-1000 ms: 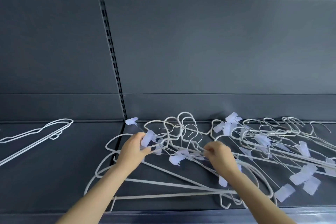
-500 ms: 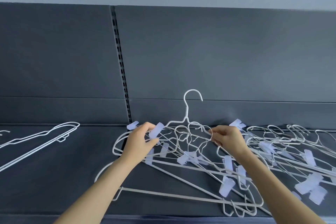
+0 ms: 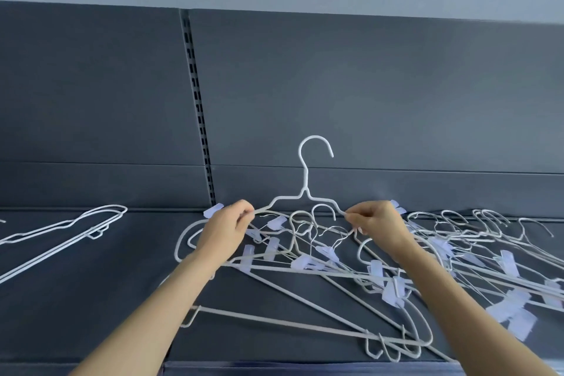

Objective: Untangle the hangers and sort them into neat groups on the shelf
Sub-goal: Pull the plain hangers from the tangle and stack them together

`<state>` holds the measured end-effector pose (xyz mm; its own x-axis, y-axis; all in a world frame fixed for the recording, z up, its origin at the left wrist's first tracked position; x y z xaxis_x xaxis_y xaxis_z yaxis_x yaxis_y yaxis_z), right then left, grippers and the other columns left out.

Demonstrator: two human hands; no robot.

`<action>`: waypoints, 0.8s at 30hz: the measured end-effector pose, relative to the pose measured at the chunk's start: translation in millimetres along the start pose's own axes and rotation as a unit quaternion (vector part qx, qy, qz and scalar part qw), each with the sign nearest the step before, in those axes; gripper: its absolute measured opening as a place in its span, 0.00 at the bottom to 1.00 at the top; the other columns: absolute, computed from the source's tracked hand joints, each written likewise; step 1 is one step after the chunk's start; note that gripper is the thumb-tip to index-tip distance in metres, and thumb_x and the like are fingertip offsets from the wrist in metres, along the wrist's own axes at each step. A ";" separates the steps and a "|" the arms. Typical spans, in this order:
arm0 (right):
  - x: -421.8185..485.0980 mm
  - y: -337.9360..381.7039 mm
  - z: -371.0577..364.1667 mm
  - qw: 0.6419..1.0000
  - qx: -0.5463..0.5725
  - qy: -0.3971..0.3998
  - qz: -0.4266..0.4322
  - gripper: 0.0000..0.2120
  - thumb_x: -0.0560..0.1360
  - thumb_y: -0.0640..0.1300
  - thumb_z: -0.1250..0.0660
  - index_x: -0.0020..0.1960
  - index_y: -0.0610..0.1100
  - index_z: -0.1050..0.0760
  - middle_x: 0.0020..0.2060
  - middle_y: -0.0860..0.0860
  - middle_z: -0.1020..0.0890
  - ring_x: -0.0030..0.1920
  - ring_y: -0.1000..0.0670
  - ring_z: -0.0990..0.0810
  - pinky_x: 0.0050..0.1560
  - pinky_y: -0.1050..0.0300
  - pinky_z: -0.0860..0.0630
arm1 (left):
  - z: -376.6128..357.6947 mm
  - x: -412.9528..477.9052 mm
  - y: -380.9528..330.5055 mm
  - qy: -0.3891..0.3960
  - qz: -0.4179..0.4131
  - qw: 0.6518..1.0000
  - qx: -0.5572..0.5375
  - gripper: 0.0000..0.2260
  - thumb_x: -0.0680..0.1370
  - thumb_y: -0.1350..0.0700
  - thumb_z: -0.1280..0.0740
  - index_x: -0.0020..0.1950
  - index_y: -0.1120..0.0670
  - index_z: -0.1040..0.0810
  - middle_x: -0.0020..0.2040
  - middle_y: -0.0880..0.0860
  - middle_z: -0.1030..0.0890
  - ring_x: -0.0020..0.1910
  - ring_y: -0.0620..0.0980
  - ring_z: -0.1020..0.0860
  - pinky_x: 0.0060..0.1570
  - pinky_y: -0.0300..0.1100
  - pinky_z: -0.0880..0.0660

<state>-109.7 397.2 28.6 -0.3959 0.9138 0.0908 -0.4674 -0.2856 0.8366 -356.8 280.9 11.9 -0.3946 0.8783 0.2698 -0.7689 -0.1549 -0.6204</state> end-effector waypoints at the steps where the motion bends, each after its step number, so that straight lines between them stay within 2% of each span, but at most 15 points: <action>1: -0.3 2.2 1.4 1.000 -0.020 -0.007 0.008 0.09 0.72 0.38 0.33 0.34 0.44 0.21 0.26 0.50 0.24 0.26 0.54 0.31 0.29 0.67 0.33 | 4.0 0.2 -4.7 -0.008 -0.012 1.000 0.004 0.05 0.79 0.53 0.40 0.49 0.51 0.25 0.39 0.50 0.20 0.38 0.52 0.23 0.38 0.47 0.26; 2: -1.1 4.5 2.4 0.999 -0.043 -0.011 0.018 0.08 0.73 0.39 0.33 0.36 0.43 0.21 0.27 0.50 0.24 0.26 0.54 0.31 0.28 0.69 0.34 | 9.6 0.4 -9.3 -0.019 -0.023 1.000 0.010 0.06 0.79 0.54 0.39 0.48 0.51 0.24 0.38 0.51 0.19 0.37 0.52 0.24 0.36 0.45 0.28; 4: -3.3 5.5 4.9 0.994 -0.104 -0.014 0.033 0.09 0.74 0.41 0.34 0.35 0.45 0.22 0.25 0.49 0.25 0.26 0.52 0.32 0.28 0.66 0.34 | 23.1 1.1 -13.1 -0.044 -0.032 0.998 0.023 0.06 0.78 0.54 0.38 0.47 0.52 0.22 0.37 0.50 0.19 0.36 0.52 0.24 0.36 0.45 0.29; 6: -6.3 4.0 9.9 0.985 -0.168 -0.017 0.042 0.12 0.74 0.44 0.35 0.32 0.49 0.24 0.26 0.50 0.24 0.29 0.50 0.27 0.33 0.60 0.31 | 36.2 2.4 -3.1 -0.056 -0.012 0.998 0.019 0.05 0.77 0.55 0.37 0.45 0.50 0.22 0.36 0.50 0.19 0.38 0.52 0.22 0.39 0.46 0.26; 7: -7.3 2.5 12.1 0.980 -0.192 -0.018 0.045 0.10 0.74 0.45 0.35 0.34 0.49 0.23 0.29 0.50 0.21 0.34 0.48 0.23 0.37 0.58 0.29 | 41.9 2.5 6.2 -0.056 0.002 0.998 0.010 0.06 0.77 0.55 0.37 0.43 0.48 0.22 0.35 0.49 0.19 0.38 0.51 0.21 0.39 0.46 0.26; 9: -8.0 5.6 11.1 0.973 -0.224 -0.018 0.062 0.07 0.75 0.46 0.35 0.45 0.47 0.19 0.39 0.48 0.18 0.44 0.46 0.21 0.48 0.53 0.27 | 54.2 -0.3 27.7 -0.056 0.030 0.998 -0.003 0.09 0.76 0.56 0.36 0.38 0.46 0.23 0.33 0.49 0.20 0.35 0.53 0.22 0.38 0.48 0.25; 12: -4.8 17.5 -11.3 0.967 -0.235 0.001 0.102 0.13 0.75 0.43 0.36 0.60 0.48 0.24 0.47 0.48 0.20 0.50 0.45 0.22 0.55 0.49 0.28 | 78.3 -10.2 58.7 -0.081 0.069 0.994 -0.023 0.13 0.76 0.59 0.36 0.35 0.44 0.23 0.34 0.52 0.19 0.38 0.57 0.21 0.43 0.52 0.24; 13: -2.2 21.6 -23.3 0.965 -0.238 0.012 0.113 0.15 0.76 0.42 0.37 0.62 0.49 0.26 0.49 0.48 0.21 0.51 0.45 0.22 0.55 0.50 0.28 | 86.2 -15.0 68.2 -0.092 0.081 0.992 -0.025 0.12 0.76 0.60 0.36 0.37 0.45 0.22 0.35 0.51 0.19 0.39 0.56 0.21 0.44 0.52 0.25; 16: 5.2 35.8 -65.5 0.958 -0.244 0.053 0.144 0.18 0.77 0.41 0.40 0.67 0.48 0.31 0.56 0.47 0.23 0.55 0.45 0.24 0.56 0.51 0.28 | 110.2 -34.6 98.6 -0.125 0.112 0.986 -0.003 0.06 0.75 0.61 0.35 0.41 0.55 0.19 0.38 0.53 0.18 0.41 0.55 0.21 0.46 0.51 0.26; 20: 8.9 63.8 -128.4 0.946 -0.247 0.091 0.188 0.21 0.76 0.39 0.39 0.69 0.46 0.33 0.64 0.47 0.27 0.64 0.43 0.29 0.63 0.49 0.32 | 150.4 -74.5 145.0 -0.166 0.146 0.974 0.045 0.06 0.74 0.63 0.34 0.37 0.63 0.23 0.35 0.51 0.26 0.37 0.54 0.27 0.46 0.54 0.27; 24: 6.3 92.5 -193.0 0.937 -0.245 0.114 0.222 0.23 0.72 0.36 0.34 0.67 0.39 0.31 0.67 0.40 0.30 0.65 0.38 0.30 0.65 0.44 0.32 | 200.9 -122.4 197.3 -0.213 0.207 0.949 0.101 0.10 0.72 0.65 0.34 0.31 0.63 0.28 0.33 0.51 0.31 0.34 0.50 0.32 0.40 0.49 0.30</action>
<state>-308.0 320.8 2.3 -0.7696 0.6044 0.2057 -0.5016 -0.7717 0.3909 -561.3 51.9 4.5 -0.8183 0.4671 0.3348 -0.5680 -0.5682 -0.5954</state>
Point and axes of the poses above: each hand's wrist, its own x-axis towards the middle knuckle, its own z-axis out of the back of the hand, y = z × x, the point moved 10 cm from there along x, towards the middle knuckle
